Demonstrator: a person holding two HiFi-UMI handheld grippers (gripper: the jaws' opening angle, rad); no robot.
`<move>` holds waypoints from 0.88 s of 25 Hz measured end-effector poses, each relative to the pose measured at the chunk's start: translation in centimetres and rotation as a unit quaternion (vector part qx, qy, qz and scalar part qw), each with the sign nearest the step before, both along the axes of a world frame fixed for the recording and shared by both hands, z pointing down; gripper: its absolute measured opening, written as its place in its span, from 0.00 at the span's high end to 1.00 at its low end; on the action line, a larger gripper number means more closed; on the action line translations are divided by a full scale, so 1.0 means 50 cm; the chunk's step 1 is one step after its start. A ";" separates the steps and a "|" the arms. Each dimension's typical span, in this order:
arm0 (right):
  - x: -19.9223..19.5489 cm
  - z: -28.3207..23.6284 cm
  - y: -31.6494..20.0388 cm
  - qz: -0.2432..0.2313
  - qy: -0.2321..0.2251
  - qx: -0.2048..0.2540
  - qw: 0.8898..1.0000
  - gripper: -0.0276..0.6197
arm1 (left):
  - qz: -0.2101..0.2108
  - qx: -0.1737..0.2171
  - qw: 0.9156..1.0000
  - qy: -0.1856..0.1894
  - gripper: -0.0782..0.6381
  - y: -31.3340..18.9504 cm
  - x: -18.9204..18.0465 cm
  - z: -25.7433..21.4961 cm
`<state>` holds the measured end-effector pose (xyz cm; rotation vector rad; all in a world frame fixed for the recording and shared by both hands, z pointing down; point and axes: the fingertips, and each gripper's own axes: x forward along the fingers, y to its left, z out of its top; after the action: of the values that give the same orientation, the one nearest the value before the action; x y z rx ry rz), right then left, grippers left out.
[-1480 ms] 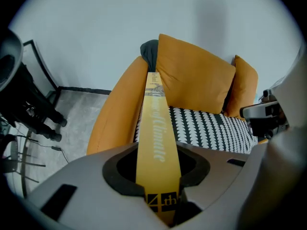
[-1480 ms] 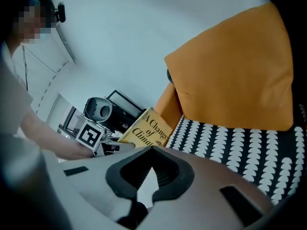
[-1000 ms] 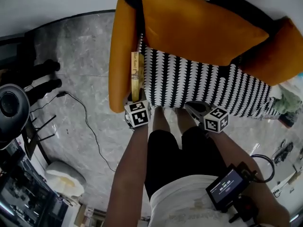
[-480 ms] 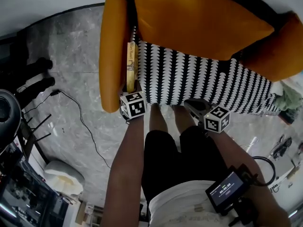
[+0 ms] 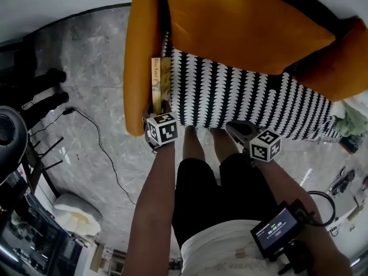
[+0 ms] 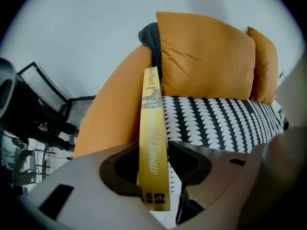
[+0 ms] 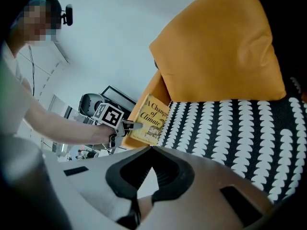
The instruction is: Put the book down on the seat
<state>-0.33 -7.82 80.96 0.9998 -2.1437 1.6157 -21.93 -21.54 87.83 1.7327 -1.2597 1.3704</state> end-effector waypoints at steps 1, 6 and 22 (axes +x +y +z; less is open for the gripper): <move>-0.004 0.000 -0.001 -0.001 0.000 0.000 1.000 0.93 | 0.001 0.004 1.000 -0.002 0.64 -0.001 -0.006 -0.002; -0.015 0.001 -0.005 -0.006 -0.001 -0.001 1.000 0.93 | 0.013 0.022 1.000 -0.009 0.63 -0.003 -0.017 -0.019; -0.087 -0.019 -0.035 -0.016 0.003 0.018 1.000 0.93 | 0.030 0.088 0.995 0.039 0.63 0.019 -0.050 -0.122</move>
<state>-4.69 -9.55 80.02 0.9754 -2.1806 1.5635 -24.41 -20.57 81.72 1.9374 -1.3282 1.2430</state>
